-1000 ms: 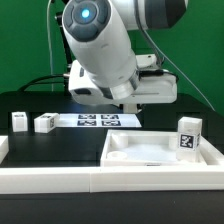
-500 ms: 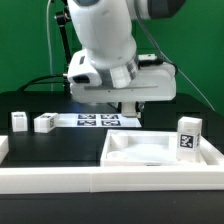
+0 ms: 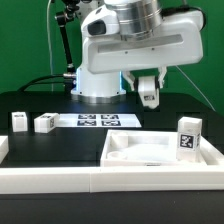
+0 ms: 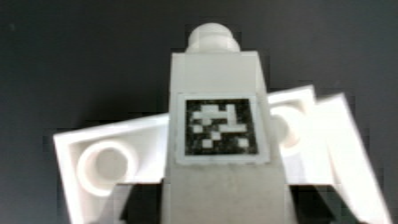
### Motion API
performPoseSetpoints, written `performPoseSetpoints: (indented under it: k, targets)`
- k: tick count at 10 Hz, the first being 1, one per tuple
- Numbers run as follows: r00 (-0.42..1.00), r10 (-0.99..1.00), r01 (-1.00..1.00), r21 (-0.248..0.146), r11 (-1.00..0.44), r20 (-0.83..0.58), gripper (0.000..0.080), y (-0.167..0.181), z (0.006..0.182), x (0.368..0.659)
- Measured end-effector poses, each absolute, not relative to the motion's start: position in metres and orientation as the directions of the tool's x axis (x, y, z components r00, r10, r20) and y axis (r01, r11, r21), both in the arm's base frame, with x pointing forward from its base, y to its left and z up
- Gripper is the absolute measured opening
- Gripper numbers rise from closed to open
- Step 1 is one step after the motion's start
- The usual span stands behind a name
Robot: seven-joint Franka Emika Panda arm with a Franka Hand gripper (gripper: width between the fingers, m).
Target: Assemble square table
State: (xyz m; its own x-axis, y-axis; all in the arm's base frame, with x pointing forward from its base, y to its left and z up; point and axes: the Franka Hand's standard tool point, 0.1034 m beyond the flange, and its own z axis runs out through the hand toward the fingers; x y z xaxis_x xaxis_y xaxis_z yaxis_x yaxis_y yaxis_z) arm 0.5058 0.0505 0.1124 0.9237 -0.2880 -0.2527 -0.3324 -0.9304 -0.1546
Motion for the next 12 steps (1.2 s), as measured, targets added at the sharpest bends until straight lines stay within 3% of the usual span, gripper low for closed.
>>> performPoseSetpoints:
  k: [2, 4, 6, 10, 12]
  targets:
    - [0.946, -0.296, -0.315, -0.156, -0.936, -0.135, 0.0291, 0.051, 0.115, 0.516]
    - [0.958, -0.286, -0.284, -0.166, -0.944, -0.013, 0.0291, 0.048, 0.123, 0.559]
    - [0.952, -0.252, -0.227, -0.150, -0.962, 0.176, 0.0291, 0.048, 0.128, 0.612]
    - [0.955, -0.237, -0.214, -0.143, -0.966, 0.177, 0.0291, 0.045, 0.126, 0.611]
    - [0.970, -0.139, -0.121, -0.103, -0.987, 0.197, 0.0291, 0.019, 0.123, 0.613]
